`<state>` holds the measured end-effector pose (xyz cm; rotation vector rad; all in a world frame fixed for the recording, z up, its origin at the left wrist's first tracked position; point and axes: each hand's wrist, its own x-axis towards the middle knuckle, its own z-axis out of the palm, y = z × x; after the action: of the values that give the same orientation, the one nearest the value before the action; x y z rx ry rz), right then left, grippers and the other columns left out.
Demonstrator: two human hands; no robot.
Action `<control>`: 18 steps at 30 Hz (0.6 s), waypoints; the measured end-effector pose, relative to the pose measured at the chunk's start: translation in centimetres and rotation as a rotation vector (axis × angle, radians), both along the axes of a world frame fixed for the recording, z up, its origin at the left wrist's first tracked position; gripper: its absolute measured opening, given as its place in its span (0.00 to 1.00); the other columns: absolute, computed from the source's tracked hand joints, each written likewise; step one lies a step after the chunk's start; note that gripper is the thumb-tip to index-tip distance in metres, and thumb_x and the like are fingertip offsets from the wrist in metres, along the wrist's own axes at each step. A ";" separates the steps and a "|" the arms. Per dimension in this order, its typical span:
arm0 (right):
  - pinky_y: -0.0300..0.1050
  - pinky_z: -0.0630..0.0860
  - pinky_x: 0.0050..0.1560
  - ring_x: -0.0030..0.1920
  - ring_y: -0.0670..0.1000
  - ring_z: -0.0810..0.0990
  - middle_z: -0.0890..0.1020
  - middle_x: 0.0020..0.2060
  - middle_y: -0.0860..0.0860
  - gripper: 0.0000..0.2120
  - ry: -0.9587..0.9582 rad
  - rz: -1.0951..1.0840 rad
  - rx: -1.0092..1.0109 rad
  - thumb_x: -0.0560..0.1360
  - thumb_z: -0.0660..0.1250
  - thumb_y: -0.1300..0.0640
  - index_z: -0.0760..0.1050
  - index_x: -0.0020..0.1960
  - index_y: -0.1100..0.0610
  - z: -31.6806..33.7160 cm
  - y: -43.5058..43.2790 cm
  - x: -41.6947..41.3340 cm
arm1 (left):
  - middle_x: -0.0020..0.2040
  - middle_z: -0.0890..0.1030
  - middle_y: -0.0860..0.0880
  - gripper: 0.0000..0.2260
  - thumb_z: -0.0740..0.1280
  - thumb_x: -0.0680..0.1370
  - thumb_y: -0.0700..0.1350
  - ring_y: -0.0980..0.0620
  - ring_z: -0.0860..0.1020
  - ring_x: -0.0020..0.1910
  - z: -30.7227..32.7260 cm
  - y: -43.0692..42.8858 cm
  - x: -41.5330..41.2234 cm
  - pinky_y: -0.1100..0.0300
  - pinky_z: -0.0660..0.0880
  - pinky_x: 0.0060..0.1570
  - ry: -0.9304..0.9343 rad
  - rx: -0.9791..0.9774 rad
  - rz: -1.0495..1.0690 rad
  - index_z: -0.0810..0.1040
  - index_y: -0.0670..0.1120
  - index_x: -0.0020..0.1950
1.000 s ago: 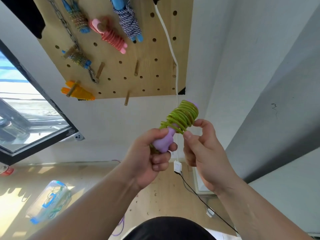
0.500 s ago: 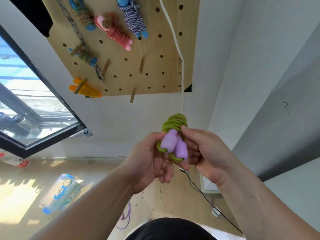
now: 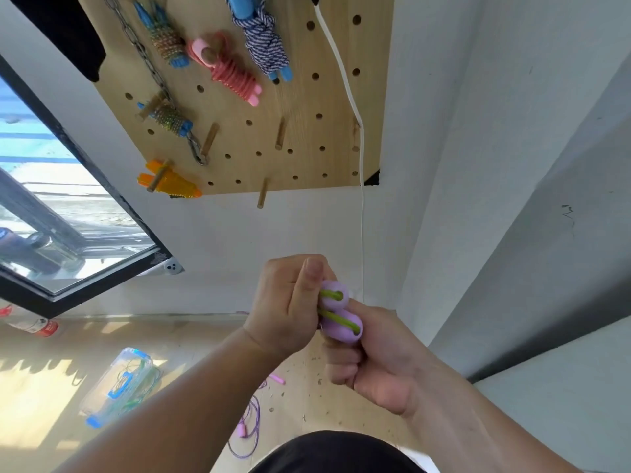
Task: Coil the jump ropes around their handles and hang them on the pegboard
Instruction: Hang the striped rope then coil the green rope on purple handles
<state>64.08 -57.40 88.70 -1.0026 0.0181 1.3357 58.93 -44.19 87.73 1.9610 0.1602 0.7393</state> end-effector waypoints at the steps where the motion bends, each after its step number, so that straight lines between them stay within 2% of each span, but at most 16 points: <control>1: 0.45 0.48 0.33 0.29 0.49 0.51 0.58 0.27 0.49 0.20 -0.112 0.019 -0.050 0.81 0.61 0.53 0.64 0.31 0.52 0.1 0.0 -0.1 | 0.30 0.80 0.45 0.37 0.49 0.81 0.70 0.46 0.79 0.31 0.2 -0.2 0.0 0.50 0.75 0.33 0.032 -0.071 0.051 0.78 0.43 0.32; 3: 0.46 0.52 0.33 0.29 0.50 0.54 0.60 0.26 0.49 0.18 -0.400 0.031 -0.169 0.83 0.56 0.51 0.64 0.34 0.53 0.1 0.1 -0.2 | 0.27 0.79 0.42 0.36 0.51 0.79 0.70 0.44 0.77 0.29 0.5 -0.3 0.3 0.52 0.74 0.33 0.070 -0.212 0.143 0.75 0.42 0.29; 5: 0.46 0.58 0.33 0.28 0.49 0.60 0.66 0.25 0.48 0.19 -0.785 0.052 -0.273 0.82 0.58 0.47 0.67 0.35 0.55 -0.3 -0.2 0.2 | 0.26 0.74 0.39 0.35 0.50 0.80 0.68 0.42 0.72 0.28 1.4 -0.1 0.7 0.50 0.71 0.35 0.112 -0.379 0.215 0.71 0.42 0.26; 7: 0.44 0.62 0.32 0.28 0.46 0.64 0.68 0.25 0.46 0.21 -1.156 0.047 -0.312 0.80 0.65 0.45 0.71 0.34 0.56 -0.8 -0.5 0.7 | 0.23 0.70 0.47 0.35 0.51 0.84 0.64 0.47 0.70 0.25 1.7 0.3 1.4 0.55 0.69 0.34 0.143 -0.681 0.260 0.70 0.46 0.22; 10: 0.40 0.66 0.32 0.32 0.47 0.71 0.73 0.28 0.46 0.14 -1.477 -0.052 -0.236 0.77 0.69 0.50 0.76 0.34 0.52 -0.8 -0.9 1.4 | 0.25 0.72 0.52 0.32 0.55 0.85 0.58 0.50 0.72 0.30 1.4 1.3 1.3 0.61 0.74 0.31 0.178 -1.134 0.238 0.77 0.50 0.24; 12: 0.40 0.69 0.36 0.37 0.47 0.73 0.74 0.33 0.45 0.11 -1.661 -0.080 -0.125 0.78 0.67 0.51 0.78 0.38 0.52 -0.3 -1.0 1.9 | 0.27 0.72 0.50 0.28 0.59 0.83 0.62 0.50 0.72 0.27 1.3 1.4 0.3 0.61 0.74 0.29 0.346 -1.351 0.115 0.77 0.48 0.28; 13: 0.38 0.68 0.38 0.40 0.47 0.74 0.73 0.37 0.44 0.10 -1.742 -0.059 -0.044 0.78 0.66 0.51 0.78 0.40 0.52 -0.1 -1.0 2.2 | 0.28 0.71 0.49 0.28 0.60 0.81 0.64 0.49 0.72 0.26 1.3 1.4 -0.1 0.60 0.74 0.29 0.447 -1.400 0.028 0.75 0.46 0.29; 15: 0.35 0.68 0.43 0.44 0.45 0.72 0.72 0.42 0.45 0.10 -1.855 0.029 0.110 0.79 0.64 0.52 0.79 0.43 0.54 0.3 -1.1 3.0 | 0.30 0.72 0.44 0.32 0.58 0.78 0.69 0.46 0.73 0.26 1.3 1.1 -0.8 0.56 0.77 0.31 0.626 -1.377 -0.129 0.75 0.42 0.33; 18: 0.40 0.71 0.49 0.49 0.48 0.74 0.73 0.46 0.47 0.10 -1.915 0.075 0.194 0.78 0.66 0.51 0.81 0.43 0.55 0.5 -0.6 4.3 | 0.30 0.76 0.40 0.37 0.53 0.76 0.72 0.43 0.78 0.28 0.9 0.7 -1.2 0.52 0.79 0.36 0.823 -1.296 -0.340 0.79 0.40 0.30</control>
<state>68.34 -58.05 89.22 -1.7214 -1.5284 -0.0063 57.74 -43.51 88.66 0.8552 0.6011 -0.4199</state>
